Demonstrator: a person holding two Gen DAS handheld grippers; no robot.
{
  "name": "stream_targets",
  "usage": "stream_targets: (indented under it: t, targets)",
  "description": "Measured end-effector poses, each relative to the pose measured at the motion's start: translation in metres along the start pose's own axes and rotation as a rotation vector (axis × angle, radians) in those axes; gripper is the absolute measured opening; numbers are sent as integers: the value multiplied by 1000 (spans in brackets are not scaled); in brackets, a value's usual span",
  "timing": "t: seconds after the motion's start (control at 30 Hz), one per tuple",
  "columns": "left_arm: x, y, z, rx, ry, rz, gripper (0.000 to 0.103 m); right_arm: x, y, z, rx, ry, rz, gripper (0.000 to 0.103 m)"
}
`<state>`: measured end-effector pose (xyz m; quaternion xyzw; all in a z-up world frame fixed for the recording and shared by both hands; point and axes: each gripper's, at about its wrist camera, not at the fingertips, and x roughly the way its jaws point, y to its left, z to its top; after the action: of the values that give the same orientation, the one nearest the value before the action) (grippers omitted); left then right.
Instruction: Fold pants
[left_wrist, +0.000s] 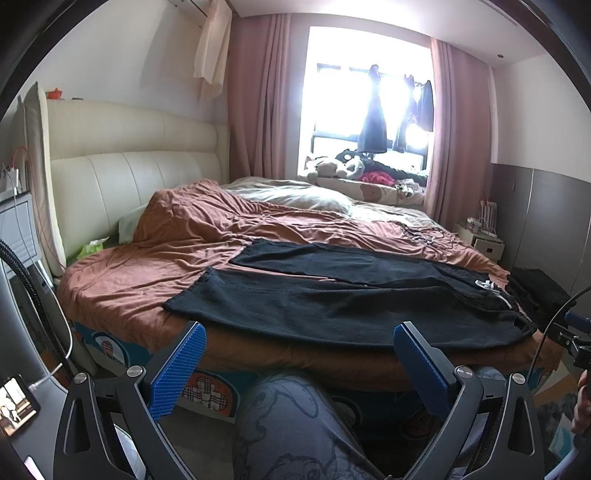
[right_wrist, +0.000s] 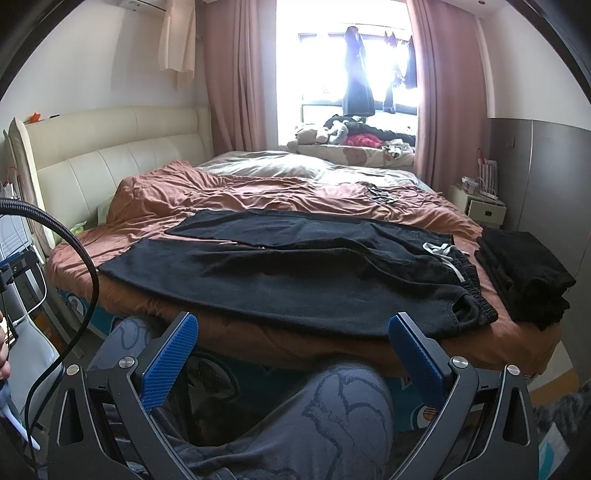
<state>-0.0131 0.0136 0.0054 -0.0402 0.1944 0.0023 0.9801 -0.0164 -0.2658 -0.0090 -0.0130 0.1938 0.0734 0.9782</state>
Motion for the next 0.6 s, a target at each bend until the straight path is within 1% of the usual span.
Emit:
stream_targets:
  t: [0.6]
  targets:
    - [-1, 2, -2, 2, 1, -6, 103, -1, -5, -3, 15, -6, 1, 103]
